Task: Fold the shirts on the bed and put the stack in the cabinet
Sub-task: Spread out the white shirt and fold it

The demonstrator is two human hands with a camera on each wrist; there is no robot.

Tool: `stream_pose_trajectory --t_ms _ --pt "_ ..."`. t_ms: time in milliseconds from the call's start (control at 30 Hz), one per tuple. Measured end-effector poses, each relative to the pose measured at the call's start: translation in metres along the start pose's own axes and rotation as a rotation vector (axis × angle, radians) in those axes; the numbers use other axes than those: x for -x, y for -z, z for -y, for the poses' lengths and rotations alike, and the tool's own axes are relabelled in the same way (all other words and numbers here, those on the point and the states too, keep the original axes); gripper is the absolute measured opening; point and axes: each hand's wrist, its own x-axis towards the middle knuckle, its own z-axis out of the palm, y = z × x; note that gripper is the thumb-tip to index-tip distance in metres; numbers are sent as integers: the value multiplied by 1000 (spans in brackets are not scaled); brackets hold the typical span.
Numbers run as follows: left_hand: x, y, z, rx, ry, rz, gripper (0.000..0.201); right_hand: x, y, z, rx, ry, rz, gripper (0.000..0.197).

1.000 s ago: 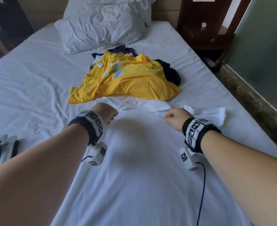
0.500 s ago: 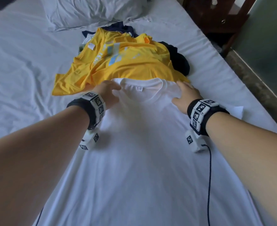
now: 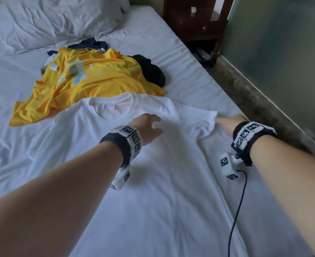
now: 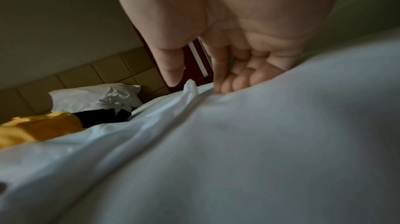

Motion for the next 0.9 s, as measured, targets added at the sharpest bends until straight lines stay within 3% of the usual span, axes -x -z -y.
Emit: stream_pose_trajectory --t_ms 100,233,300,433,533,600,633,700,800,900 --pt "-15 -27 -31 -47 -19 116 73 1 -4 12 -61 31 55 71" --pt "-21 -54 -43 -188 20 181 98 -7 -11 28 -76 84 92 33" --pt "-23 -58 -41 -198 58 235 106 -11 -15 33 -179 183 86 27" --pt "-27 -55 -42 -219 96 289 108 -21 -11 42 -242 255 -31 27" --pt "-25 -55 -46 -182 135 306 103 -18 -10 42 -171 202 34 30" --pt "-25 -57 -45 -195 138 315 104 -4 -11 34 307 312 -5 31" --pt "-28 -59 -43 -203 138 320 107 -9 -11 30 319 277 8 33" --pt "-32 -65 -40 -221 137 313 115 -30 -9 23 20 170 89 34" --pt "-33 -69 -42 -259 136 285 119 -36 -16 19 -58 187 46 24" --pt "-30 -60 -45 -213 105 208 114 -21 -16 36 -54 308 -103 32"
